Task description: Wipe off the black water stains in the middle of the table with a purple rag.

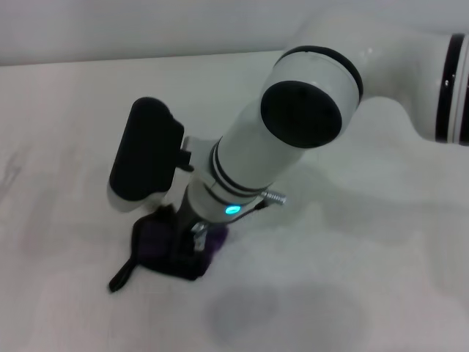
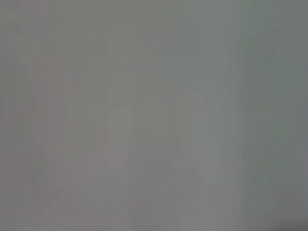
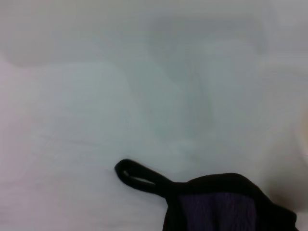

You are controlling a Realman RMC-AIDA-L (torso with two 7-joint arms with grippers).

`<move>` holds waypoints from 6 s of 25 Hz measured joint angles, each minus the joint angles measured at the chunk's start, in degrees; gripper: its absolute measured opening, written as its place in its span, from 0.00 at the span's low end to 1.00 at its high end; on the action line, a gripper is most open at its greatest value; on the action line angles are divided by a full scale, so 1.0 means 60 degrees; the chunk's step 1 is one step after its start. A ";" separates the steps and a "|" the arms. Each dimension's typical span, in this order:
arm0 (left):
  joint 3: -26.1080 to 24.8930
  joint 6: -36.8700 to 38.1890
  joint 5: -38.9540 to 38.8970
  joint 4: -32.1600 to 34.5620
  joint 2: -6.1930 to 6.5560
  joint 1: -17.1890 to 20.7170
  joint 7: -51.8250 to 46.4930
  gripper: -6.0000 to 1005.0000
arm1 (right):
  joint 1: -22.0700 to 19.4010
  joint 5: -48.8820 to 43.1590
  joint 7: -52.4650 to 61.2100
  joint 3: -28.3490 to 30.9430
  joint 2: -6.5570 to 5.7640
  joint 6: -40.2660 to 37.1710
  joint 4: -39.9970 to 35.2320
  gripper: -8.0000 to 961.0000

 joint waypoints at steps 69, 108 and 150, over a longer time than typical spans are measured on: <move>-0.0013 0.0016 0.0029 0.0144 0.0063 0.0238 0.0002 0.88 | -0.1472 -0.1218 -0.0537 0.1905 -0.0063 0.2307 0.1896 0.17; -0.0292 0.0553 0.0057 0.0161 0.0092 -0.0365 0.0001 0.88 | -0.3995 -0.6023 -0.1033 0.6921 -0.0170 0.6158 0.2207 0.22; -0.0292 0.0567 0.0016 0.0161 0.0091 -0.0290 0.0001 0.88 | -0.6371 0.1603 -0.9318 1.5281 -0.0241 0.1738 0.0269 0.61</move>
